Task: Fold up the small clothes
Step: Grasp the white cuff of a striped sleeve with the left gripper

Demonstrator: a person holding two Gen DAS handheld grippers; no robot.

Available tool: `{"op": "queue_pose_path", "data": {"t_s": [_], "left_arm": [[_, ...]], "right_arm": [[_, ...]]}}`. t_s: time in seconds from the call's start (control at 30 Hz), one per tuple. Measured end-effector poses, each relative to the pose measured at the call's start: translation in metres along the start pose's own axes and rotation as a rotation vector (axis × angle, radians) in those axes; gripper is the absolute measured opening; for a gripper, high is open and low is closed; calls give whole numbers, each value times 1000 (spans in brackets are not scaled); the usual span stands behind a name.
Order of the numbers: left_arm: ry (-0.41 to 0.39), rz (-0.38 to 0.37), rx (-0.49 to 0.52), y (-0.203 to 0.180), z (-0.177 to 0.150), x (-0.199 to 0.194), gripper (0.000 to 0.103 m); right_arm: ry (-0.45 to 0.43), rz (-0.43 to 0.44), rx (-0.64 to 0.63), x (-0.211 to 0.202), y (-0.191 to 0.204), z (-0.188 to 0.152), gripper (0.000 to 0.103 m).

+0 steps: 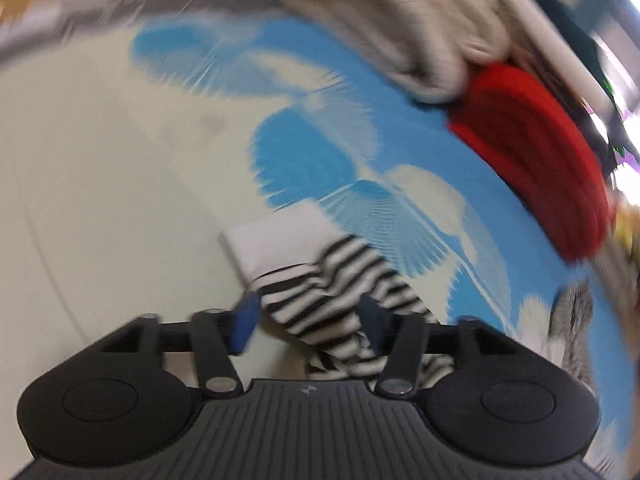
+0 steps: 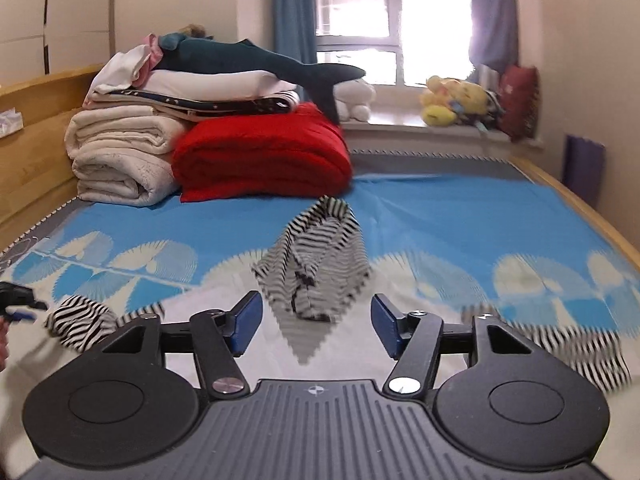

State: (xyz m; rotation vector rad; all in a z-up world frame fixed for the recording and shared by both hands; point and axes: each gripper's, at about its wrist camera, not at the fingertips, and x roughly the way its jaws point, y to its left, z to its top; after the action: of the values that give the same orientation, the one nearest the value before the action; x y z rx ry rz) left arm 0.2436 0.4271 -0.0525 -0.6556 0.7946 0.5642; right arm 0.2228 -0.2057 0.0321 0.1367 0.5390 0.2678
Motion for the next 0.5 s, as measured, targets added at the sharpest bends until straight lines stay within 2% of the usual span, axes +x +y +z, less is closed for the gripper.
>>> {"op": "queue_pose_path", "data": {"t_s": [0.13, 0.2, 0.23, 0.27, 0.3, 0.33, 0.37, 0.43, 0.47, 0.5], "left_arm": [[55, -28, -139, 29, -3, 24, 65], [72, -63, -177, 34, -5, 39, 64], [69, -78, -179, 34, -5, 41, 58], [62, -87, -171, 35, -7, 40, 26], [64, -82, -161, 34, -7, 39, 8], [44, -61, -156, 37, -7, 32, 5], [-17, 0, -164, 41, -4, 22, 5], [-148, 179, -236, 51, -1, -10, 5], [-165, 219, -296, 61, -4, -24, 7], [-146, 212, -358, 70, -8, -30, 9]], "right_arm": [[33, 22, 59, 49, -2, -11, 65], [103, 18, 89, 68, -2, -21, 64], [125, 27, 99, 74, -2, -24, 64], [126, 42, 95, 77, 0, -25, 64], [115, 43, 73, 77, 6, -23, 64], [106, 39, 46, 77, 10, -22, 64], [93, 36, 32, 76, 13, -20, 64], [88, 29, 23, 77, 16, -18, 64], [94, 30, 33, 77, 17, -17, 64], [101, 32, 41, 79, 17, -17, 64]]}}
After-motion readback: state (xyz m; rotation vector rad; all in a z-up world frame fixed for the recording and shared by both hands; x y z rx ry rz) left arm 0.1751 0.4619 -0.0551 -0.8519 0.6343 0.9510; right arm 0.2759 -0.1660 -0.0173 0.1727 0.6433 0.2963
